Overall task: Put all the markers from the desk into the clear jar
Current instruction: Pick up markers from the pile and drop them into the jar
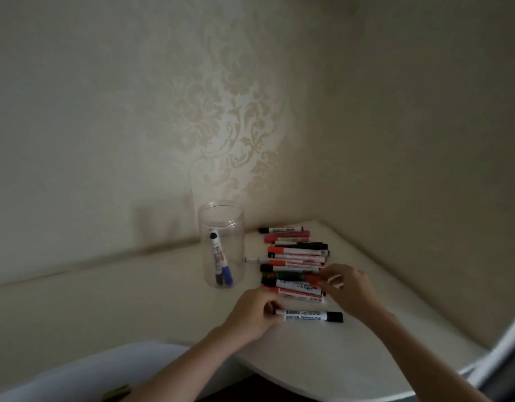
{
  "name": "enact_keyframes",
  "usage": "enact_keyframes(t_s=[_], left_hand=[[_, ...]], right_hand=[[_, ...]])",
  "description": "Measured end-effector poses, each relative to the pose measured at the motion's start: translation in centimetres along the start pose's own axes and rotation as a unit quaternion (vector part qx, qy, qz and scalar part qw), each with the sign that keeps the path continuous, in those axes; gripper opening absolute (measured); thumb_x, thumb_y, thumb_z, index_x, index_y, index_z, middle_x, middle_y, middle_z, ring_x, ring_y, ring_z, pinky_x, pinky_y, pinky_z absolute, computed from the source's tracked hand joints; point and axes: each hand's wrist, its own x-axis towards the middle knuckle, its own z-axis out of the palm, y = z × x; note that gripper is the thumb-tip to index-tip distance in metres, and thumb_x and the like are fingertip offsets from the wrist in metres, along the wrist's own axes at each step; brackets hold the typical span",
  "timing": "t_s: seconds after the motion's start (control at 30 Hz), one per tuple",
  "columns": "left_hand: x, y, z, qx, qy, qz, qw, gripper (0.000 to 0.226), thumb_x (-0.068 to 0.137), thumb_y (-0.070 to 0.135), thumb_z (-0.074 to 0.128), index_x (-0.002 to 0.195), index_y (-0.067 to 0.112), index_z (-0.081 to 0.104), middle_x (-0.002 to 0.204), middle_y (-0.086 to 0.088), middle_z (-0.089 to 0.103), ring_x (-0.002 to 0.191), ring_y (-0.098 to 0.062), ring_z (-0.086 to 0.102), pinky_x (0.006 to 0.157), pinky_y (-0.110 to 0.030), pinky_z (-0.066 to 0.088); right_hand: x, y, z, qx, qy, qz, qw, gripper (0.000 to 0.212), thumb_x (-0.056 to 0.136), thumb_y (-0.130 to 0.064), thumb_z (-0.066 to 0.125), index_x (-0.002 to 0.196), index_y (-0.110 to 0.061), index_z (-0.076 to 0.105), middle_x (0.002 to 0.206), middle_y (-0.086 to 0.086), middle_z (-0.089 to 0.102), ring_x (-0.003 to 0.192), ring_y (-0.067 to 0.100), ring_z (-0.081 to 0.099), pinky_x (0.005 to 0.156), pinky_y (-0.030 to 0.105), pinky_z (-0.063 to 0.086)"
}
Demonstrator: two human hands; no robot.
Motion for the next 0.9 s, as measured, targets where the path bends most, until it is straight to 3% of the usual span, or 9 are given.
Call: enact_keyframes(t_s=[0.17,0.33,0.43,0.57,0.67,0.73,0.83,0.9], left_hand=[[0.8,0.3,-1.6,-0.093,-0.001,-0.029,0.995,0.011,0.09,0.021,0.072,0.101,0.024,0.072,0.094,0.018,0.068,0.082,0.014,0.061,0.071,-0.004,0.045],[0.8,1.1,-5.9,-0.216,0.127,-0.036,0.967,0.023,0.087,0.011,0.076,0.085,0.034,0.072,0.084,0.016,0.074,0.075,0.007,0.069,0.069,-0.008,0.048],[0.8,2.7,-9.2,-0.261,0.171,0.014,0.95,0.03,0.087,0.004,0.074,0.085,0.033,0.071,0.079,0.018,0.076,0.076,0.003,0.073,0.069,-0.011,0.055],[1.5,5.2,-14.9,-0.284,0.276,0.079,0.915,0.026,0.086,0.005,0.076,0.093,0.029,0.069,0.096,0.003,0.075,0.085,-0.011,0.075,0.078,-0.021,0.061],[1.9,5.1,-19.9,-0.237,0.393,0.093,0.883,0.02,0.085,0.005,0.076,0.092,0.021,0.066,0.093,0.002,0.071,0.084,-0.014,0.073,0.079,-0.021,0.06],[1.8,4.0,-22.3,-0.141,0.447,0.08,0.88,0.016,0.085,0.007,0.076,0.093,0.017,0.067,0.09,0.007,0.069,0.081,-0.005,0.07,0.075,-0.011,0.055],[1.6,2.2,-22.9,-0.045,0.441,0.053,0.895,0.016,0.084,0.003,0.075,0.091,0.017,0.07,0.089,0.004,0.072,0.076,-0.005,0.068,0.07,-0.001,0.048],[1.9,1.1,-21.6,0.0,0.392,0.025,0.92,0.016,0.082,0.001,0.077,0.091,0.013,0.073,0.089,-0.002,0.075,0.076,-0.014,0.072,0.073,-0.009,0.051]], right_hand=[[-0.3,0.9,1.0,-0.027,-0.019,0.004,0.999,0.029,0.072,-0.035,0.078,0.099,-0.028,0.069,0.092,-0.009,0.062,0.077,0.003,0.061,0.063,0.01,0.041],[-0.2,1.1,2.2,-0.068,-0.008,-0.032,0.997,0.031,0.069,-0.047,0.077,0.093,-0.03,0.07,0.086,-0.015,0.057,0.072,0.004,0.055,0.059,0.015,0.04],[-0.7,1.2,2.7,-0.082,0.011,-0.062,0.995,0.029,0.073,-0.033,0.078,0.098,-0.022,0.071,0.094,-0.002,0.065,0.077,0.016,0.06,0.066,0.023,0.044],[-2.0,1.2,2.6,-0.091,0.031,-0.11,0.989,0.028,0.079,-0.023,0.074,0.106,-0.018,0.071,0.102,0.004,0.066,0.082,0.023,0.065,0.071,0.033,0.053],[-2.8,1.0,2.6,-0.093,0.068,-0.13,0.985,0.026,0.077,-0.014,0.076,0.103,-0.013,0.073,0.1,0.009,0.067,0.077,0.027,0.067,0.069,0.03,0.051],[-3.1,0.8,2.7,-0.097,0.072,-0.132,0.984,0.026,0.075,-0.012,0.077,0.101,-0.013,0.074,0.095,0.01,0.068,0.078,0.029,0.067,0.069,0.032,0.051],[-3.4,0.7,2.6,-0.086,0.061,-0.125,0.987,0.025,0.077,-0.014,0.075,0.103,-0.015,0.073,0.096,0.007,0.068,0.082,0.027,0.066,0.07,0.032,0.051],[-3.6,0.7,2.5,-0.071,0.05,-0.133,0.987,0.025,0.078,-0.015,0.075,0.103,-0.015,0.072,0.098,0.004,0.068,0.081,0.021,0.066,0.069,0.025,0.05]])
